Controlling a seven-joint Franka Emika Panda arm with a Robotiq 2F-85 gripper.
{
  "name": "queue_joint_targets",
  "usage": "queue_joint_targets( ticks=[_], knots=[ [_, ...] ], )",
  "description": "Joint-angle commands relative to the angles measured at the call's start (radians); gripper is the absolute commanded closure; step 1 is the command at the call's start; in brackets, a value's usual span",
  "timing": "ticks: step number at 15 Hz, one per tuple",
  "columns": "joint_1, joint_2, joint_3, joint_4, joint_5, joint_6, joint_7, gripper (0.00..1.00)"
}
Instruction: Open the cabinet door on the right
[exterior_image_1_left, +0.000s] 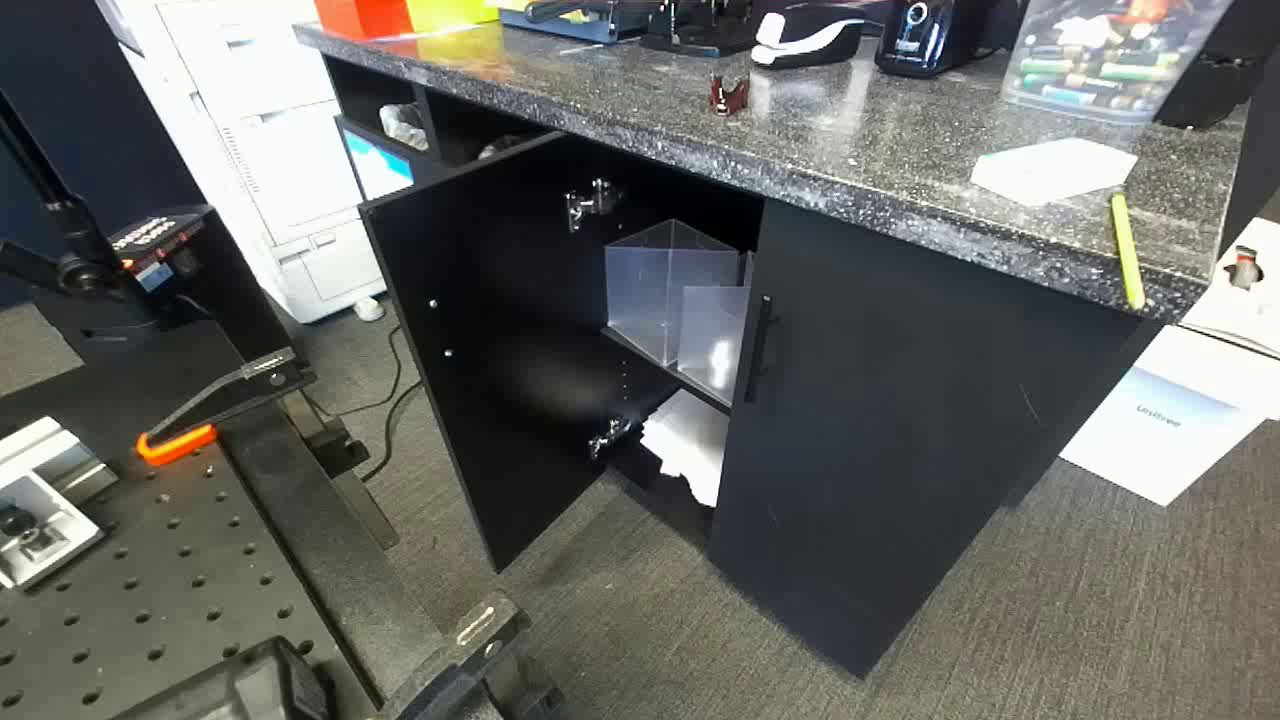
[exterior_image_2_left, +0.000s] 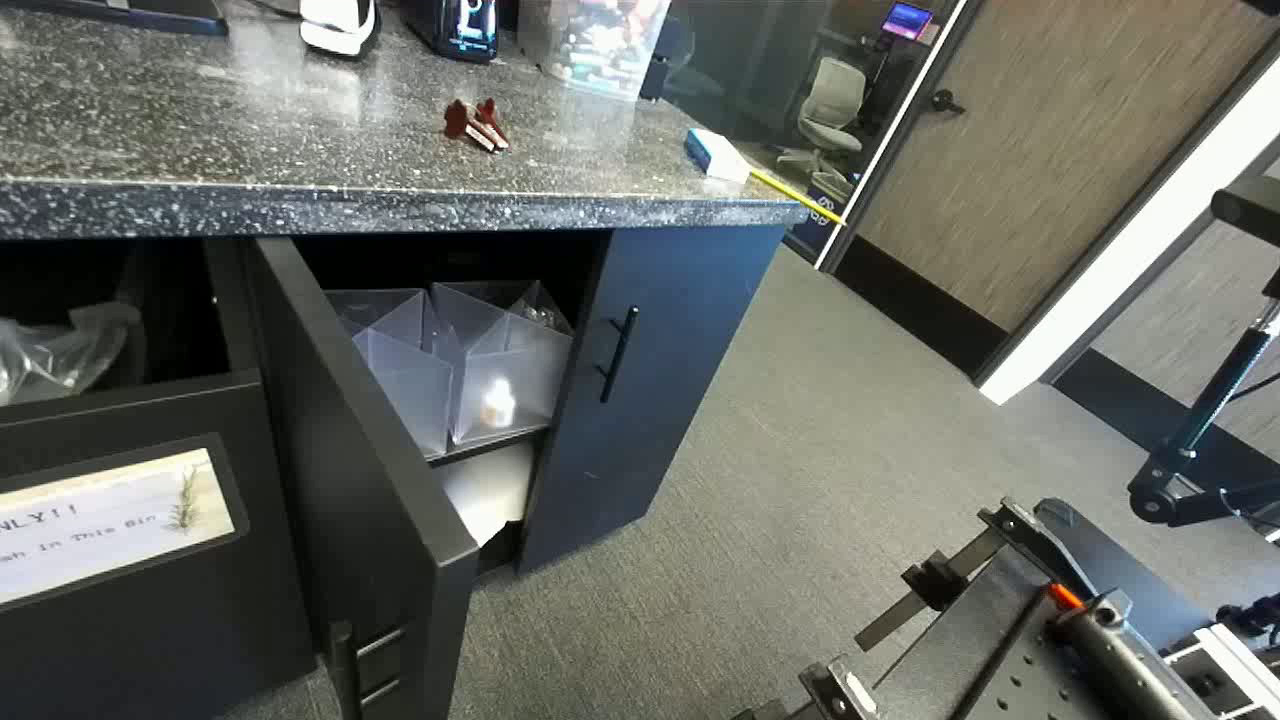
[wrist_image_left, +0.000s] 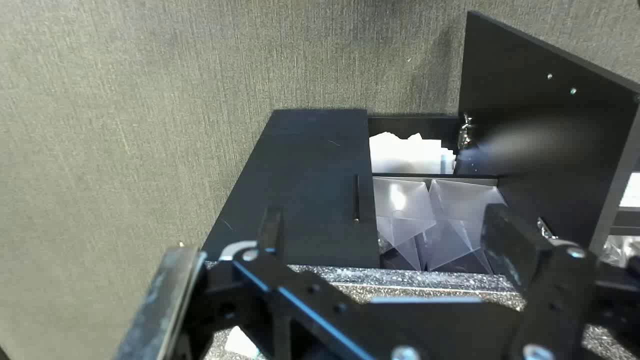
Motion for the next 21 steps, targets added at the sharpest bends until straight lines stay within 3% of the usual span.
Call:
queue_joint_targets(
  ticks=[1, 9, 13, 16, 21],
  knots=[
    [0.005, 0.0, -0.004, 0.003, -0.002, -0.003, 0.002, 0.0],
    [0.003, 0.021, -0.008, 0.011, -0.002, 0.005, -0.002, 0.0],
    [-0.002, 0.189, -0.042, 0.055, 0.011, 0.085, -0.032, 0.0],
    [0.005, 0.376, -0.07, 0.102, 0.05, 0.209, -0.061, 0.0],
    [-0.004, 0.702, -0.066, 0.274, 0.116, 0.279, -0.109, 0.0]
  ],
)
